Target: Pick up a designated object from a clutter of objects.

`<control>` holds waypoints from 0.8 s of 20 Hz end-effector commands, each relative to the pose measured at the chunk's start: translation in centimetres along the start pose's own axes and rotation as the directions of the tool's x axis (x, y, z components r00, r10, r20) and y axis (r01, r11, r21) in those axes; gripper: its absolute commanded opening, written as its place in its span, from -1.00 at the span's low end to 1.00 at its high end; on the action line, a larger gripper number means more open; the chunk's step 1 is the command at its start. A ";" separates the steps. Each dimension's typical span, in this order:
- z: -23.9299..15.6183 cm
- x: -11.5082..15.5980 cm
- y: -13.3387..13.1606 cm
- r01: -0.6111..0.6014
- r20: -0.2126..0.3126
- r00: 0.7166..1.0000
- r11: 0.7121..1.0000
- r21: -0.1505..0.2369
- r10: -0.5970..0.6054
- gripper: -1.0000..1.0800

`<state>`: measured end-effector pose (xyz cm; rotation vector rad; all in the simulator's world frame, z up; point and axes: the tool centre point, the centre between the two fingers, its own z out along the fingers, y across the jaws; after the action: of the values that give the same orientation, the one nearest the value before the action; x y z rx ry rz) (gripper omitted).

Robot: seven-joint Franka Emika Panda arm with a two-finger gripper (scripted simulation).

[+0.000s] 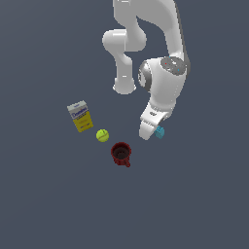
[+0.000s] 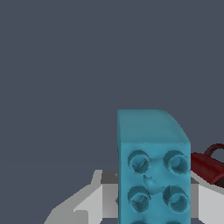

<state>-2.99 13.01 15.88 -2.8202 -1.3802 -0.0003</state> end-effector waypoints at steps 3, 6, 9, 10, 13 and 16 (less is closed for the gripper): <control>-4.3 1.2 0.8 0.000 -0.001 1.000 1.000 0.001 0.000 -1.00; -7.1 2.0 1.4 0.000 -0.001 1.000 1.000 0.001 0.000 -1.00; -9.9 2.8 2.0 0.000 -0.001 1.000 1.000 0.001 0.000 -1.00; -10.8 3.0 2.2 0.000 -0.001 1.000 1.000 0.001 0.000 -1.00; -13.6 3.9 2.9 0.000 0.000 1.000 1.000 0.000 0.000 -1.00; -15.9 4.6 3.4 -0.001 0.000 1.000 1.000 0.000 0.001 -1.00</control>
<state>2.11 14.39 30.58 -2.8206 -1.3797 -0.0011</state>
